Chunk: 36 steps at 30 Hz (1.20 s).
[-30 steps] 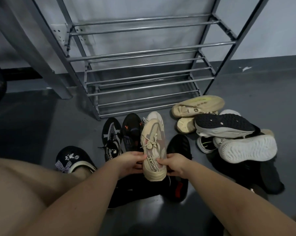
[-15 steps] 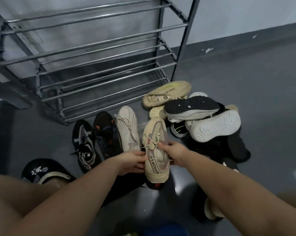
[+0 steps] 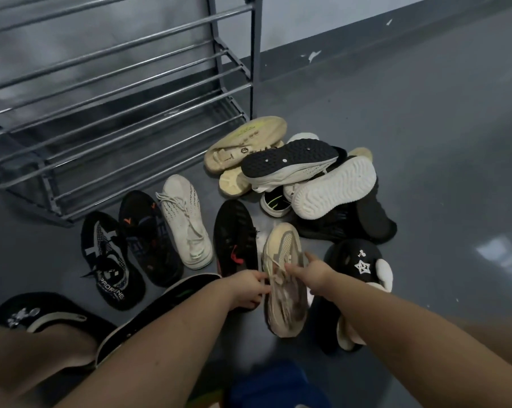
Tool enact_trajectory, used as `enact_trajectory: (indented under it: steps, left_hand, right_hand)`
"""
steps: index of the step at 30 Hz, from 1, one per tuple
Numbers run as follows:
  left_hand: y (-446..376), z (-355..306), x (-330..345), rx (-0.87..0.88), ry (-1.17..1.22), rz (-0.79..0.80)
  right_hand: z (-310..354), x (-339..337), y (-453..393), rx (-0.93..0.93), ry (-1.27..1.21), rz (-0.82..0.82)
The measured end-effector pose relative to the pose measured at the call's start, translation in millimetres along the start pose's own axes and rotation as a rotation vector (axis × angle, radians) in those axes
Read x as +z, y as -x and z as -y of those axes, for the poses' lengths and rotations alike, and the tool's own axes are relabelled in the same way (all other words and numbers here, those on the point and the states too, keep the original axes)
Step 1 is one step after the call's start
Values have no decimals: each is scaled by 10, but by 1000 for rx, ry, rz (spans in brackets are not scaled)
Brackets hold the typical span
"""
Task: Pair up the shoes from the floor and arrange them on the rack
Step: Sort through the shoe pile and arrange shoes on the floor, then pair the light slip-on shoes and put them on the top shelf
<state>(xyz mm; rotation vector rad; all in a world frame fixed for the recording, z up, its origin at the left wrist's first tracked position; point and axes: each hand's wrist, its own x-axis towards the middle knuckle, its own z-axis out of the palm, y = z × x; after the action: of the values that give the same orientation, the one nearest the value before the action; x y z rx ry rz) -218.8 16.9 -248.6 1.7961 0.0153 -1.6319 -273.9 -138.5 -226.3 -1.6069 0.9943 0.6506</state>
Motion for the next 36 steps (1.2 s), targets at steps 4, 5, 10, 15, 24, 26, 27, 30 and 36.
enact_trajectory:
  steps: [4, 5, 10, 15, 24, 26, 27, 30, 36]
  left_hand:
    - [11, -266, -84, 157, -47, -177]
    - [9, -341, -146, 189, -123, -257]
    - [41, -699, -551, 289, -540, -541]
    - [85, -1032, -878, 299, -739, -639]
    - [-292, -1353, -1302, 280, -479, -658]
    - [-407, -1433, -1365, 263, -342, -650]
    - [-469, -1470, -1382, 251, -272, -624]
    - [-647, -1555, -1390, 228, -50, -556]
    - [-814, -1555, -1360, 142, 381, -474]
  right_hand:
    - [129, -127, -136, -157, 145, -50]
    - [192, -162, -154, -214, 234, -77]
    - [685, -342, -250, -621, 928, -294]
    - [1152, -522, -422, -657, 1048, -414]
    - [1524, -732, -987, -610, 1012, -377]
    - [1579, -733, -1117, -608, 1014, -360]
    - [1615, -729, -1179, -610, 1009, -363]
    - [1754, -714, -1355, -612, 970, -364]
    - [1880, -727, -1545, -582, 1021, -368]
